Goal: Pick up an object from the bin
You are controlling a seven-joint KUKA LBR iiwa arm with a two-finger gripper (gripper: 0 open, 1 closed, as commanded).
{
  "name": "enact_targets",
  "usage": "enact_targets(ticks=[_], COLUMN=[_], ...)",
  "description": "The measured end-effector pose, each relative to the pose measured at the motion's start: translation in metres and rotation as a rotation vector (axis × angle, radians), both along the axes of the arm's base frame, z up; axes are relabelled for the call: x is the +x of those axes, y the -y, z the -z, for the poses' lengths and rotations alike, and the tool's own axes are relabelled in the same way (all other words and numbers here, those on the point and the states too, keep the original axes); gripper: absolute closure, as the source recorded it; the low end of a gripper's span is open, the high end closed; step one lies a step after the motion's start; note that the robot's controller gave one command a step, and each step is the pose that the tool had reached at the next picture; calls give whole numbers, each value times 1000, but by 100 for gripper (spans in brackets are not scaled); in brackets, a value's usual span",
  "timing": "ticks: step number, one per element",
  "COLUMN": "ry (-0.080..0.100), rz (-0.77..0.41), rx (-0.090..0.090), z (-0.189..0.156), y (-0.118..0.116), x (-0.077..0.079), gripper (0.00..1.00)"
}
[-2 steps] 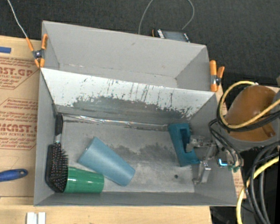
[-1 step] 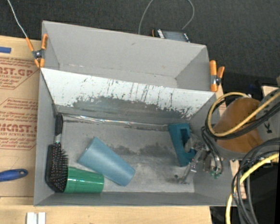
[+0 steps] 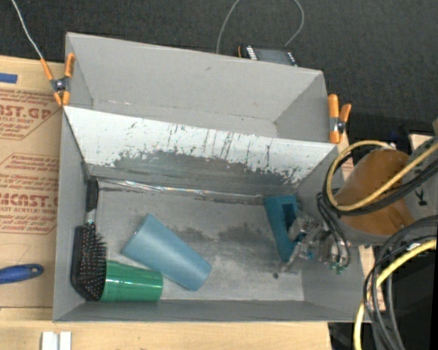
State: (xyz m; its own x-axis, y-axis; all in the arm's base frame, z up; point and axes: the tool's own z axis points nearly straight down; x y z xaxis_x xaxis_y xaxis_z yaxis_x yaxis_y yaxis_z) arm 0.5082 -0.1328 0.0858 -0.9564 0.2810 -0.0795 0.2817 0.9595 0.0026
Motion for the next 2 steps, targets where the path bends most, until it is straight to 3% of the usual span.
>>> enact_targets(ticks=[1,2], ry=[-17,-13], rz=[27,5], rx=[5,4], z=[-51,-189], y=[-28,-37], x=[29,73], gripper=[100,100])
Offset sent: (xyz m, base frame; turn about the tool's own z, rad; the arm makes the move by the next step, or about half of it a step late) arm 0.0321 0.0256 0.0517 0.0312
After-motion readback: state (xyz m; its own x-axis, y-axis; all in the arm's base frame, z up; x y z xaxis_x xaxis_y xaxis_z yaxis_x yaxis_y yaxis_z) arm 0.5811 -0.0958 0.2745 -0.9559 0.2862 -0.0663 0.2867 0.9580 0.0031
